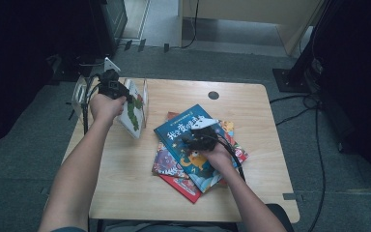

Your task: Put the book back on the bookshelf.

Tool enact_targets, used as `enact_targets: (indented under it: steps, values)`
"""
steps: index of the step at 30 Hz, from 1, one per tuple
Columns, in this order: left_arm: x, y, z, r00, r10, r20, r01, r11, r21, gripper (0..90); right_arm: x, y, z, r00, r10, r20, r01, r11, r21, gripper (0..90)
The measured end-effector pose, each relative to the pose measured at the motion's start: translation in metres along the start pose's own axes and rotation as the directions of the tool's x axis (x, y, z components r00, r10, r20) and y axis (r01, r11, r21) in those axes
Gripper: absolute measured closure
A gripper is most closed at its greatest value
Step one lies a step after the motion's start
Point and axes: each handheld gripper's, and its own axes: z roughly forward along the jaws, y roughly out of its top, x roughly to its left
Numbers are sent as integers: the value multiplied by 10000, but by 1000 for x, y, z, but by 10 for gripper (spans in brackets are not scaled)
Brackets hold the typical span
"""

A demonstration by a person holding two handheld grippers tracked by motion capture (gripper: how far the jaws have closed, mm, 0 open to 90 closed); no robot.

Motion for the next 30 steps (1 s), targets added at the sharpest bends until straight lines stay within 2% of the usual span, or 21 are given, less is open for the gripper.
enact_targets:
  steps: [3,7,13,20,26,30]
  values:
    - [0,5,5,10000,51,-70,-51,10000,50,776,1,-1,-1,10000,-19,5,19,10000,-8,459]
    - [1,7,12,10000,11,43,-11,9999,119,775,5,-3,-4,9997,-198,119,198,9998,-46,459]
    - [3,8,16,10000,-20,44,20,9999,142,771,7,-7,-8,9998,-132,122,132,9999,-39,457]
    - [6,10,16,9996,-40,271,36,9999,128,766,8,-11,-13,9998,-22,199,23,10000,-35,455]
    - [6,10,9,9989,-11,473,17,9999,-117,739,7,-11,-13,9999,77,145,-77,10000,-14,450]
    - [5,10,4,9991,67,424,-60,9998,-174,714,6,-11,-13,9999,116,101,-116,9999,6,449]
